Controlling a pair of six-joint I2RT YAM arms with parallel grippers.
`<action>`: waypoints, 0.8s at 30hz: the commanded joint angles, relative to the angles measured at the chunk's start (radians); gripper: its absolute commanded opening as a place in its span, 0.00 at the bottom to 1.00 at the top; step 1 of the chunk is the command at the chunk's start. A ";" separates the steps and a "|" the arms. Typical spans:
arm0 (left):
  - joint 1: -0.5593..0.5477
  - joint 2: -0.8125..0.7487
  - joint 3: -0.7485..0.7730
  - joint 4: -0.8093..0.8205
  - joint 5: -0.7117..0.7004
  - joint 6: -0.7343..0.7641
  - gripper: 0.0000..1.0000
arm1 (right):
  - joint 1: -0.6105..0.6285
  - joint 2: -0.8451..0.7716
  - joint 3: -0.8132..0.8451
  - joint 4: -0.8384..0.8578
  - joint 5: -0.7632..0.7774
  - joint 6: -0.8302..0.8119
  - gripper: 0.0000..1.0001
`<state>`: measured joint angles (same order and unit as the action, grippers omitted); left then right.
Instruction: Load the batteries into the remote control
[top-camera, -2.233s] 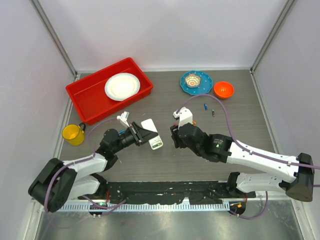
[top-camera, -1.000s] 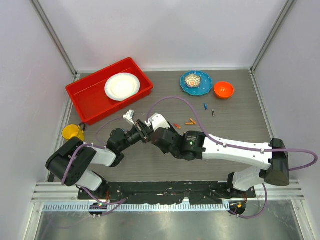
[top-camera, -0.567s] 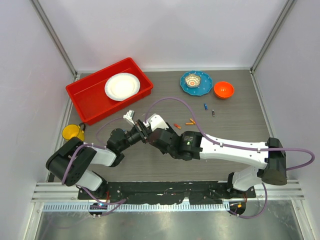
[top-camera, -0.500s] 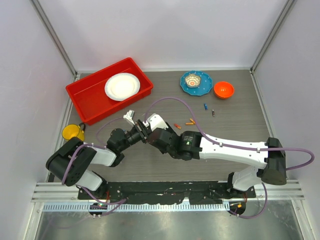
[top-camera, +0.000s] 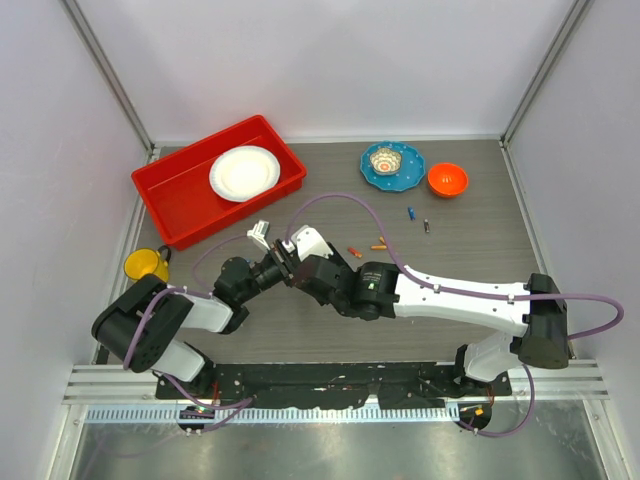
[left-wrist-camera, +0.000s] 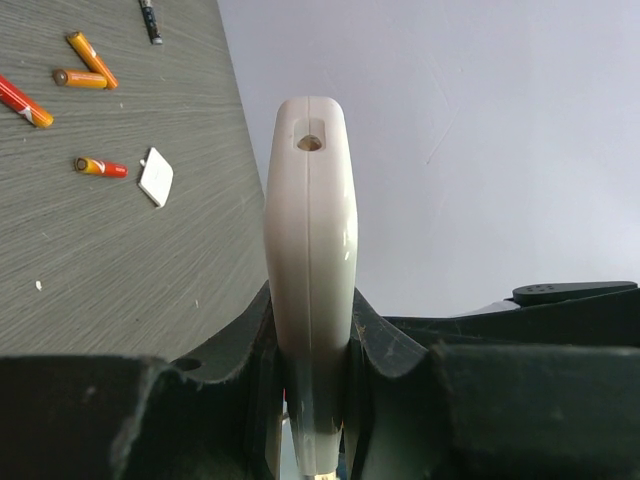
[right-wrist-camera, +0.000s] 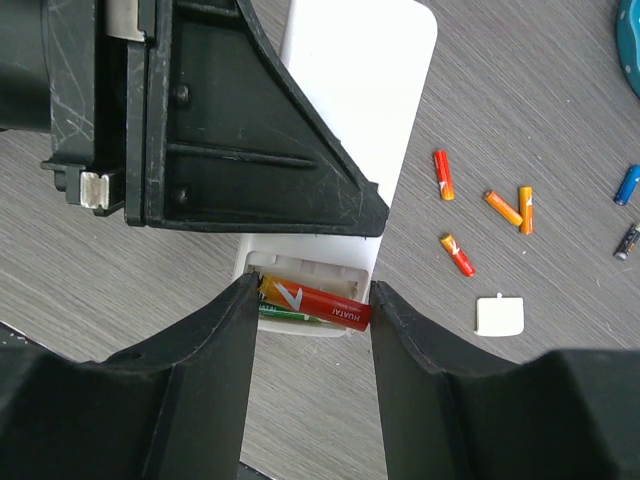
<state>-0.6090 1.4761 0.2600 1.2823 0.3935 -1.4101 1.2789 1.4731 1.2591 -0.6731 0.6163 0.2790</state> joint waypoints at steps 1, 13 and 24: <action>-0.006 -0.033 0.018 0.264 0.007 -0.003 0.00 | -0.009 0.001 0.023 0.050 0.025 0.005 0.30; -0.008 -0.057 0.013 0.264 0.001 -0.006 0.00 | -0.013 0.001 -0.004 0.055 -0.007 0.023 0.38; -0.009 -0.051 0.018 0.264 0.002 -0.004 0.00 | -0.013 0.006 -0.001 0.055 -0.006 0.034 0.54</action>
<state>-0.6113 1.4612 0.2596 1.2675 0.3882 -1.4082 1.2678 1.4799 1.2583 -0.6582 0.6109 0.2935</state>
